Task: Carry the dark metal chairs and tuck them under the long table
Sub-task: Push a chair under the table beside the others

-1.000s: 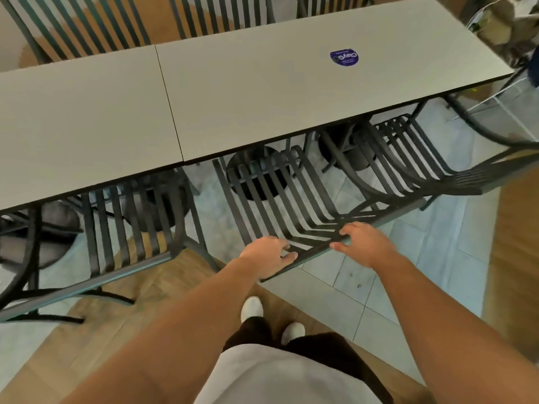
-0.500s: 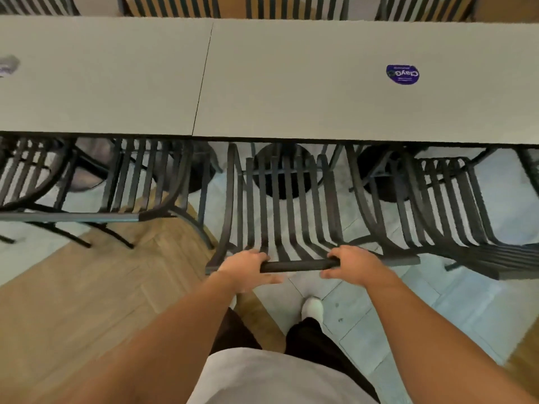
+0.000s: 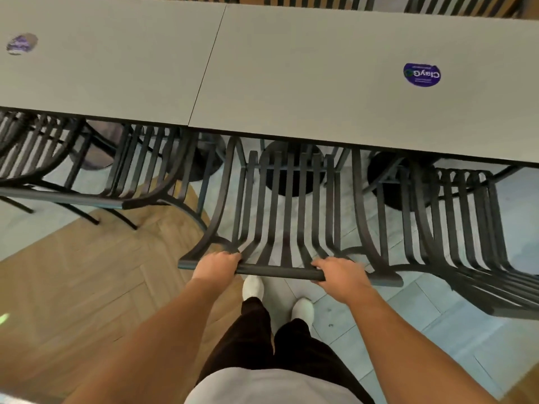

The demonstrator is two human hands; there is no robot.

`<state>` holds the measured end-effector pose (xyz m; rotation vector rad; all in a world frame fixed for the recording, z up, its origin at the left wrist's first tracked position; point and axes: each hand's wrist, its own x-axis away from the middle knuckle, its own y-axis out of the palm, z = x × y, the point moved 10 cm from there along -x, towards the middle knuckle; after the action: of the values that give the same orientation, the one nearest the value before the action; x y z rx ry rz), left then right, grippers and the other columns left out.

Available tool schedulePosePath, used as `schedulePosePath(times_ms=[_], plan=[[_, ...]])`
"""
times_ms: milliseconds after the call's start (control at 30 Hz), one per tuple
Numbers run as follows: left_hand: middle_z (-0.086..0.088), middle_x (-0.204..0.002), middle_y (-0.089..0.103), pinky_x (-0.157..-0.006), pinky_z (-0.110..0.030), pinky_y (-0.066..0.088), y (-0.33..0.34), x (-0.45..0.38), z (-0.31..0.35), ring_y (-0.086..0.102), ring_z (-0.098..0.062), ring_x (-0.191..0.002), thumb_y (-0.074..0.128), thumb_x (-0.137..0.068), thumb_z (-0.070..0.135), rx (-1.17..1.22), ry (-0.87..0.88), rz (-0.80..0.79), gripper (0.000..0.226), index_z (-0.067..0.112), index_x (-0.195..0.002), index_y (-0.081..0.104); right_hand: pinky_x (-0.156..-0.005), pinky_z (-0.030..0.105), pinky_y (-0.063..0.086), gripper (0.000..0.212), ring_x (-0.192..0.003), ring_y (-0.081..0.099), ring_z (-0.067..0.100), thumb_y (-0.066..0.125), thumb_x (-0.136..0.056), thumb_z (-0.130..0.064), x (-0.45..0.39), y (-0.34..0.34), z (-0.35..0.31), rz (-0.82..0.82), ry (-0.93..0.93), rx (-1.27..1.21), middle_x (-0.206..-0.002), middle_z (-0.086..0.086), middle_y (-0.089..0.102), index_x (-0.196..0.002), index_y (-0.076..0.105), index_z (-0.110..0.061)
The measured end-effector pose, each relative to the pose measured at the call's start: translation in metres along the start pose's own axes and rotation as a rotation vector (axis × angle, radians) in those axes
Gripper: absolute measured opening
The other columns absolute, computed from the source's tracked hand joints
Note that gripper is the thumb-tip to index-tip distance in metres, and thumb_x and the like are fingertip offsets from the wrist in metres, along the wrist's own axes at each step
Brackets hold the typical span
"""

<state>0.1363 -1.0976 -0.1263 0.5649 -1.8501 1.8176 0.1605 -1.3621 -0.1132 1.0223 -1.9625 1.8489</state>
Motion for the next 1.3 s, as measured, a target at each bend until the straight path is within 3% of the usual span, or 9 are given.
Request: schedulePosePath(times_ms=[200, 333, 833, 1300], plan=[[0.003, -0.100, 0.067, -0.085, -0.038, 0.059, -0.022, -0.023, -0.018, 0.068, -0.020, -0.092, 0.051, -0.104, 0.020, 0.009, -0.009, 0.002, 0.030, 0.030, -0.132, 0.058, -0.092, 0.038, 0.052, 0.049, -0.117, 0.062, 0.021, 0.055, -0.099, -0.057, -0.021, -0.006, -0.005, 0.022, 0.051, -0.055, -0.125, -0.005, 0.064, -0.146, 0.051, -0.042], [0.000, -0.106, 0.070, -0.081, -0.034, 0.054, -0.041, -0.045, -0.025, 0.070, -0.023, -0.097, 0.048, -0.105, 0.015, -0.056, 0.016, 0.015, 0.033, 0.027, -0.136, 0.055, -0.090, 0.038, 0.051, 0.048, -0.116, 0.062, 0.022, 0.055, -0.100, -0.057, -0.040, -0.018, -0.007, 0.020, 0.076, -0.067, -0.125, -0.003, 0.064, -0.146, 0.049, -0.043], [-0.004, -0.111, 0.070, -0.091, -0.039, 0.053, -0.055, -0.076, -0.012, 0.069, -0.026, -0.104, 0.047, -0.106, 0.013, -0.162, 0.042, 0.054, 0.029, 0.021, -0.131, 0.059, -0.088, 0.039, 0.054, 0.052, -0.115, 0.062, 0.021, 0.053, -0.099, -0.061, -0.064, -0.039, 0.015, -0.007, 0.031, -0.007, -0.127, -0.006, 0.065, -0.148, 0.045, -0.048], [-0.003, -0.107, 0.070, -0.088, -0.038, 0.058, -0.045, -0.074, -0.001, 0.070, -0.024, -0.098, 0.050, -0.106, 0.013, -0.071, 0.062, 0.009, 0.034, 0.024, -0.138, 0.055, -0.090, 0.039, 0.053, 0.057, -0.113, 0.061, 0.021, 0.057, -0.095, -0.064, -0.060, -0.039, 0.030, -0.066, 0.070, -0.076, -0.122, -0.004, 0.065, -0.149, 0.047, -0.046]])
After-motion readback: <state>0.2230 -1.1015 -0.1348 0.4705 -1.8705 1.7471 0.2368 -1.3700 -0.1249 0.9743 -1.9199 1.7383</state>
